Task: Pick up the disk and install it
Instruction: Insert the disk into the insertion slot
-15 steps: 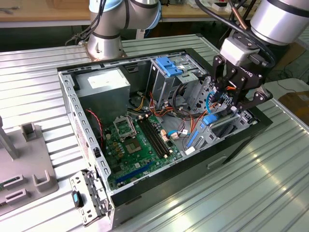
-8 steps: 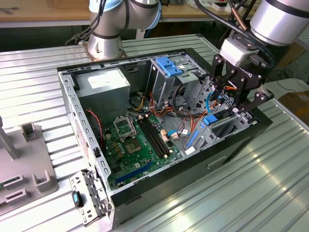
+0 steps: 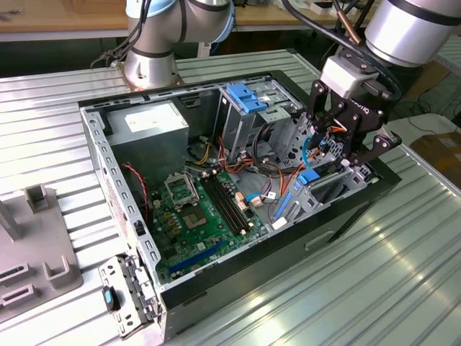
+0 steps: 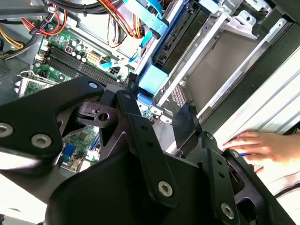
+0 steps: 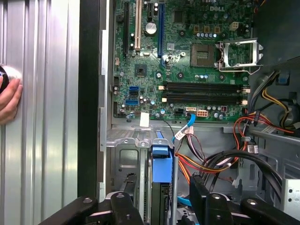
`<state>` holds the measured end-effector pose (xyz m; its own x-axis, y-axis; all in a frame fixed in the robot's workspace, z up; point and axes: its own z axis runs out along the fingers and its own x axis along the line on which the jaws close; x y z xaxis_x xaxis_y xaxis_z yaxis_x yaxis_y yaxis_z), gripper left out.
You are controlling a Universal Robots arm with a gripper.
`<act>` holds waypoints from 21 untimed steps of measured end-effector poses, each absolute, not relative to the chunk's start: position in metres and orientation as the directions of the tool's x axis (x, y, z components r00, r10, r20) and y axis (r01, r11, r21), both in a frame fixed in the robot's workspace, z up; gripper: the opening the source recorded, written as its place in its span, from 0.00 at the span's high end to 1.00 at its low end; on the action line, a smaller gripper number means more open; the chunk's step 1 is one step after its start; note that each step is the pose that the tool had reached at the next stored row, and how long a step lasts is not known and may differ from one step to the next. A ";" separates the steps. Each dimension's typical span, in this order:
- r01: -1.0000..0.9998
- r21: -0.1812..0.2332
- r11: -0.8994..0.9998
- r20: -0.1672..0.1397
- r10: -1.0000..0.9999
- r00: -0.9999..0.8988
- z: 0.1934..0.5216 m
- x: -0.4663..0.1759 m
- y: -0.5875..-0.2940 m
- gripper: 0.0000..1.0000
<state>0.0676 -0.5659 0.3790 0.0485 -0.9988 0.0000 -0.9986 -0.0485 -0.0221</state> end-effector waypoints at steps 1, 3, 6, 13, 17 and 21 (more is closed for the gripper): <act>-0.999 -0.022 -0.048 0.000 -0.999 0.048 0.379 0.068 -0.566 0.44; -0.999 -0.022 -0.048 0.000 -0.999 0.048 0.379 0.068 -0.566 0.44; -0.999 -0.022 -0.048 0.000 -0.999 0.048 0.378 0.068 -0.566 0.44; -0.999 -0.022 -0.048 0.000 -0.999 0.048 0.377 0.068 -0.566 0.44; -0.999 -0.022 -0.048 0.000 -0.999 0.048 0.376 0.068 -0.566 0.44; -0.999 -0.022 -0.048 0.000 -0.999 0.048 0.376 0.068 -0.566 0.44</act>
<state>0.0676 -0.5659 0.3756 0.0485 -0.9988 0.0001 -0.9986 -0.0484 -0.0221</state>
